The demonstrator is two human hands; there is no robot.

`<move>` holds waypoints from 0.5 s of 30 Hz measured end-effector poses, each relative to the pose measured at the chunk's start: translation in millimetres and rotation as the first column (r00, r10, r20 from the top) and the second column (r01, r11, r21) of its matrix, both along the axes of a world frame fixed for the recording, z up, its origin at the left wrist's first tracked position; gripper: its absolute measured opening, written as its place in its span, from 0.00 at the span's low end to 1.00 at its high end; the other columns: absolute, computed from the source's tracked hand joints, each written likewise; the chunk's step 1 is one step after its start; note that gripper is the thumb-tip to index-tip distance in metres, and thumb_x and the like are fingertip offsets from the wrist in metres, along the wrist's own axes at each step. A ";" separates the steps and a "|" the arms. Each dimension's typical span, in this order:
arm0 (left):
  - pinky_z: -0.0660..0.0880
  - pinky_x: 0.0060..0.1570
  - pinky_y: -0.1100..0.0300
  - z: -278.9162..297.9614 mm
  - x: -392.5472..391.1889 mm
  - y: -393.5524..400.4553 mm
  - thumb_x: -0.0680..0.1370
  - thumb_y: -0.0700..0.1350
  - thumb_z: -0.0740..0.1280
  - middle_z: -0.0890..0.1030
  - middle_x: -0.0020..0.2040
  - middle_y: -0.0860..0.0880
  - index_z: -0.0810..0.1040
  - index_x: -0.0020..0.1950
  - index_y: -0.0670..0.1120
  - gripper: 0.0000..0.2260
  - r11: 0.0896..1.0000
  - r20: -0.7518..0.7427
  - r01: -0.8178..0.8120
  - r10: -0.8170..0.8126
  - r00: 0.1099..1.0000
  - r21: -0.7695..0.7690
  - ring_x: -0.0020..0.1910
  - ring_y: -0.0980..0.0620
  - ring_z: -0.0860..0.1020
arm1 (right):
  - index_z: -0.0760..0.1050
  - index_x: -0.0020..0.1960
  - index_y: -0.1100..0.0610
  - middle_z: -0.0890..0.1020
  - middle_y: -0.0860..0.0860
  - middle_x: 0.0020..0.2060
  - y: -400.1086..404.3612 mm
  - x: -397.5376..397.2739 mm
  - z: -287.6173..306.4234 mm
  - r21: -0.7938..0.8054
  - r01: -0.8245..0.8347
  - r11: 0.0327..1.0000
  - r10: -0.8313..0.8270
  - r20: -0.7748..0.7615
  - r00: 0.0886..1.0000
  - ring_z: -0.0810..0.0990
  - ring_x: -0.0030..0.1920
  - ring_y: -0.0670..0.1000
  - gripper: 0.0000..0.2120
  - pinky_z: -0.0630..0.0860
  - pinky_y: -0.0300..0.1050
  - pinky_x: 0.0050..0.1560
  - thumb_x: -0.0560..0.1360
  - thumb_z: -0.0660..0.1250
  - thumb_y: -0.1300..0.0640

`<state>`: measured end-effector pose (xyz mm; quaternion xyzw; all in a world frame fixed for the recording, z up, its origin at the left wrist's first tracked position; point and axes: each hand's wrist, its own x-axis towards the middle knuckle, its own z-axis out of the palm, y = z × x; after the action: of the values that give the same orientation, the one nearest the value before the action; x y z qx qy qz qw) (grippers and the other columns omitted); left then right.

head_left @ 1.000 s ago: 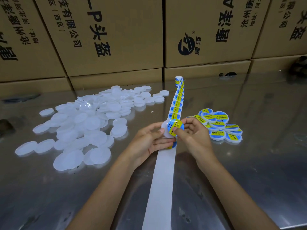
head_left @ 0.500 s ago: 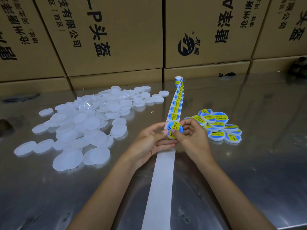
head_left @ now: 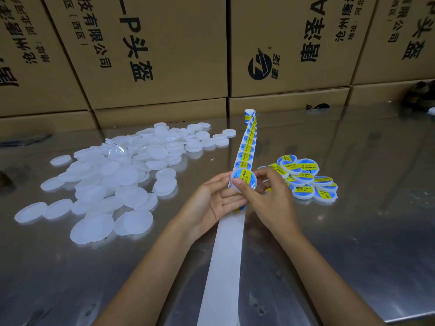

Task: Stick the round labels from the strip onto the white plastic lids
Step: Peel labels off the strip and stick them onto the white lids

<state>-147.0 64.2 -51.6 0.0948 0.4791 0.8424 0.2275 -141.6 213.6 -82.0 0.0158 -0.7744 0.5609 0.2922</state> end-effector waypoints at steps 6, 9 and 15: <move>0.82 0.55 0.51 -0.2 1.5 1.3 0.82 0.39 0.63 0.83 0.58 0.35 0.77 0.66 0.39 0.13 0.998 -0.015 0.001 -0.002 1.000 -0.067 0.56 0.39 0.84 | 0.77 0.37 0.53 0.80 0.43 0.32 4.8 -0.5 2.1 -0.033 0.051 0.998 -0.054 -0.080 0.995 0.77 0.33 0.44 0.11 0.72 0.35 0.36 0.74 0.74 0.50; 0.82 0.54 0.51 -2.5 1.3 1.3 0.81 0.39 0.66 0.83 0.56 0.35 0.77 0.65 0.40 0.13 0.983 -0.082 -0.022 0.008 0.997 -0.181 0.53 0.39 0.84 | 0.78 0.37 0.57 0.81 0.44 0.30 6.1 -1.5 0.6 -0.034 0.030 0.999 -0.033 -0.080 0.996 0.79 0.32 0.45 0.11 0.75 0.40 0.35 0.76 0.71 0.54; 0.83 0.44 0.55 -5.3 0.3 -1.3 0.76 0.32 0.71 0.85 0.52 0.38 0.81 0.63 0.47 0.18 0.951 -0.266 -0.136 0.060 0.962 -0.277 0.47 0.41 0.85 | 0.78 0.37 0.51 0.76 0.45 0.26 4.0 0.2 0.4 -0.028 -0.055 0.998 0.054 -0.026 0.998 0.71 0.28 0.43 0.14 0.67 0.35 0.31 0.81 0.65 0.54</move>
<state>-146.6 62.8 -56.9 0.1431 0.6276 0.7536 0.1332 -141.4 217.6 -81.6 0.0397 -0.7618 0.5795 0.2869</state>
